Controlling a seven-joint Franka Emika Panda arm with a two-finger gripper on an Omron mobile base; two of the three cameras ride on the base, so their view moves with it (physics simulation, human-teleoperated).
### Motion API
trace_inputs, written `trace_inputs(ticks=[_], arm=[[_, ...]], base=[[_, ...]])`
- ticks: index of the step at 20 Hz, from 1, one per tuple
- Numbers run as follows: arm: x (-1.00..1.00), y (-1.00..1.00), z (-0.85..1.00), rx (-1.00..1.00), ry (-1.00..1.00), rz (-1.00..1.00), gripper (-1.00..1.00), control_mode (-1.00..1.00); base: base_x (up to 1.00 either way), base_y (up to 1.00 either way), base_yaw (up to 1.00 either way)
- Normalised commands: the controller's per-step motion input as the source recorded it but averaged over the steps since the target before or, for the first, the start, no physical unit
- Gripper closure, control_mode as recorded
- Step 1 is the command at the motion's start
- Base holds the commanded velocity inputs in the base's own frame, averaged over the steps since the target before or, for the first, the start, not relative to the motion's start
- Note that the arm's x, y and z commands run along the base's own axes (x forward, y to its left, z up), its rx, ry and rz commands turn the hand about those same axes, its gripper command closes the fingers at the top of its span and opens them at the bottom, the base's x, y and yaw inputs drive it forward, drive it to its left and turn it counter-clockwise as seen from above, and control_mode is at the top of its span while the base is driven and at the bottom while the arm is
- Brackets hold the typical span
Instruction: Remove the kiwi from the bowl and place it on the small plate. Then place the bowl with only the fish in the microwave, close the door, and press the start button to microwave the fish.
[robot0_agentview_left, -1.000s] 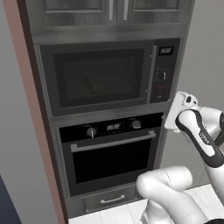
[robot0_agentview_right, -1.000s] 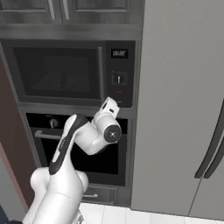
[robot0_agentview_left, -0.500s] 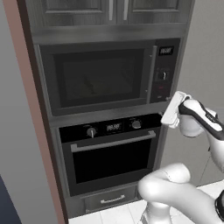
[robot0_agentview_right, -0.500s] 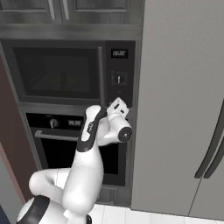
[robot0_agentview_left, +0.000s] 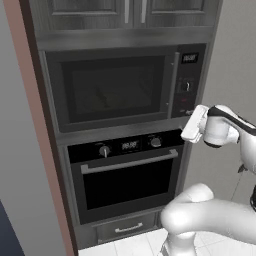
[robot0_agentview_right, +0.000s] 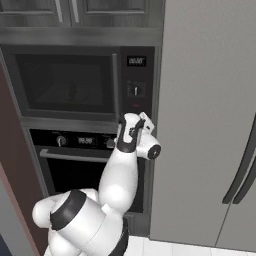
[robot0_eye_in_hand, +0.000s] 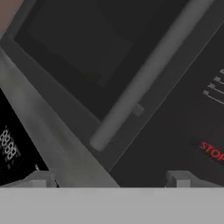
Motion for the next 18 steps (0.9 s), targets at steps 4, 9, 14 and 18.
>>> trace_inputs(ticks=[4,9,14,18], arm=[[0.49,0.00,-0.20,0.05,0.00,0.03,-1.00,-1.00],[0.45,0.00,-0.17,0.05,0.00,0.03,-1.00,-1.00],[0.33,-0.02,-0.02,0.05,0.00,0.04,-1.00,-1.00],[0.35,-0.01,-0.11,0.04,0.00,0.04,-1.00,-1.00]], base=[[0.00,0.00,0.00],[0.00,0.00,0.00],[0.00,0.00,0.00],[0.00,0.00,0.00]])
